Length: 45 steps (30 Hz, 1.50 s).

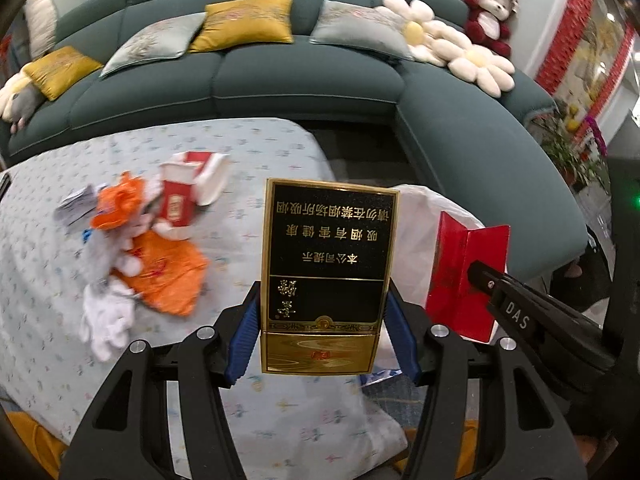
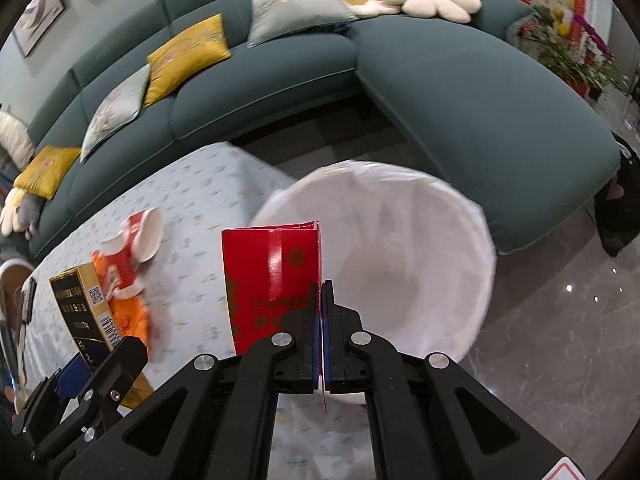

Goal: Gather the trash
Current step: 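Carry both items over the wastebasket and open both tools to drop them, then move both tools back to the trash pile on the table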

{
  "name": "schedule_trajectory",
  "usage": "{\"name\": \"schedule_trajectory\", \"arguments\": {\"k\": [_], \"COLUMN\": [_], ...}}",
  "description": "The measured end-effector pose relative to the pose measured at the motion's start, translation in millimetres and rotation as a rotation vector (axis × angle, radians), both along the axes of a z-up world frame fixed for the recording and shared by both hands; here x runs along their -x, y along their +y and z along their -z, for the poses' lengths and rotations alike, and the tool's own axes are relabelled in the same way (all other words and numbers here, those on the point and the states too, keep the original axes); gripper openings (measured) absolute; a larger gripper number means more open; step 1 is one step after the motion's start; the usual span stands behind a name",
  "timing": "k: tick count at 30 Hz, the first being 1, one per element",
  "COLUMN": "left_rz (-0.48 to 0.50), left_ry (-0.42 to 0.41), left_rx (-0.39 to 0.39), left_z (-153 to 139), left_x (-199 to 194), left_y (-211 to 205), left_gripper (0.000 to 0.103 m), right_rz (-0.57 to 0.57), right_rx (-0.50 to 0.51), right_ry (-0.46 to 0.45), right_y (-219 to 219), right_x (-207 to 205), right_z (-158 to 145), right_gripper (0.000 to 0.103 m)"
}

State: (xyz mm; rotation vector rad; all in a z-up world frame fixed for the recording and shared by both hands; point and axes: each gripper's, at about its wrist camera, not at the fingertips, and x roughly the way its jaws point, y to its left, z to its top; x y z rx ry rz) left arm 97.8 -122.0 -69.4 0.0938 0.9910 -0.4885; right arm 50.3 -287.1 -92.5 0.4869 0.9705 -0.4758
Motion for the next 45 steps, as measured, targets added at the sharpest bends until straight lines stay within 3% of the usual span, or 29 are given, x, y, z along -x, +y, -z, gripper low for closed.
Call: {"name": "schedule_trajectory", "arguments": {"k": [14, 18, 25, 34, 37, 39, 45], "left_rz": [0.130, 0.136, 0.093, 0.027, 0.012, -0.005, -0.062], "left_ry": [0.039, 0.037, 0.036, 0.035, 0.036, 0.030, 0.033], "left_rx": [0.010, 0.015, 0.009, -0.004, -0.006, -0.008, -0.007], "left_z": [23.2, 24.7, 26.6, 29.1, 28.8, 28.1, 26.1], "left_x": [-2.2, -3.7, -9.6, -16.1, -17.2, -17.9, -22.5], "left_y": [-86.0, -95.2, -85.3, -59.0, -51.5, -45.2, -21.1], "left_gripper": [0.055, 0.069, 0.075, 0.076, 0.077, 0.079, 0.081], "right_rz": [0.120, 0.135, 0.125, 0.091, 0.077, 0.074, 0.040], "right_rx": [-0.005, -0.007, -0.013, -0.002, 0.003, 0.019, 0.046], "right_ry": [0.015, 0.018, 0.024, 0.027, 0.026, 0.018, 0.003], "right_y": [-68.1, -78.4, -77.8, -61.0, -54.0, -49.4, -31.7], "right_x": [28.3, 30.5, 24.0, 11.9, 7.4, 5.7, -4.5], "right_z": [17.2, 19.4, 22.5, 20.8, 18.2, 14.2, -0.4], "right_gripper": [0.001, 0.001, 0.001, 0.007, 0.020, 0.035, 0.037]}}
